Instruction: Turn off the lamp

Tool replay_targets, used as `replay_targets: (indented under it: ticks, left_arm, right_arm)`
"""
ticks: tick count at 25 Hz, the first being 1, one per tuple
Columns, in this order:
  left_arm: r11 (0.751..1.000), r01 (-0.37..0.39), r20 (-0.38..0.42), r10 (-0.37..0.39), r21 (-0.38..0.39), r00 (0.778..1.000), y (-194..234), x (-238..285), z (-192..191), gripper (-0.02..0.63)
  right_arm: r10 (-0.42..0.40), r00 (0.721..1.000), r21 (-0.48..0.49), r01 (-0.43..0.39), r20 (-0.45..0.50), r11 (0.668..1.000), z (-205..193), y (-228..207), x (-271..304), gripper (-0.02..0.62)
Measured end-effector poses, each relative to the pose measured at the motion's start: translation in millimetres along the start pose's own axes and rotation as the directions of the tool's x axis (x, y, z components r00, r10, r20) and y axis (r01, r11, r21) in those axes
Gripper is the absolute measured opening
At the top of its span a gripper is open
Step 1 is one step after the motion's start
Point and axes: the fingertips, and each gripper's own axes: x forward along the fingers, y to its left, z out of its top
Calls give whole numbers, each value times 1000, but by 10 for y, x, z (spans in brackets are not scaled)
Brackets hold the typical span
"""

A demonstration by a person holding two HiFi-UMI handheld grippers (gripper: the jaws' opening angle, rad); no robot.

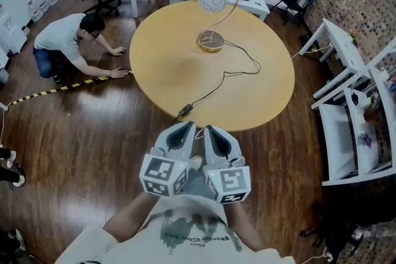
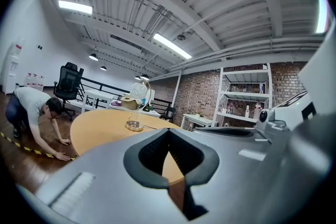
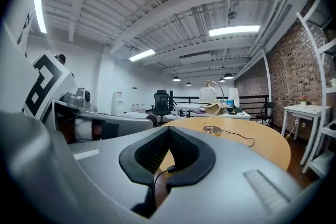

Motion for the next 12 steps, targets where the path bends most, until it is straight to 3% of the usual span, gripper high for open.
replay_targets:
  ticks: [12]
  left_arm:
    - [1000, 7, -20, -7, -1, 1000, 15, -26, -57, 0]
  right_arm:
    - [-1, 1000, -1, 1, -13, 1000, -26, 33, 3, 0]
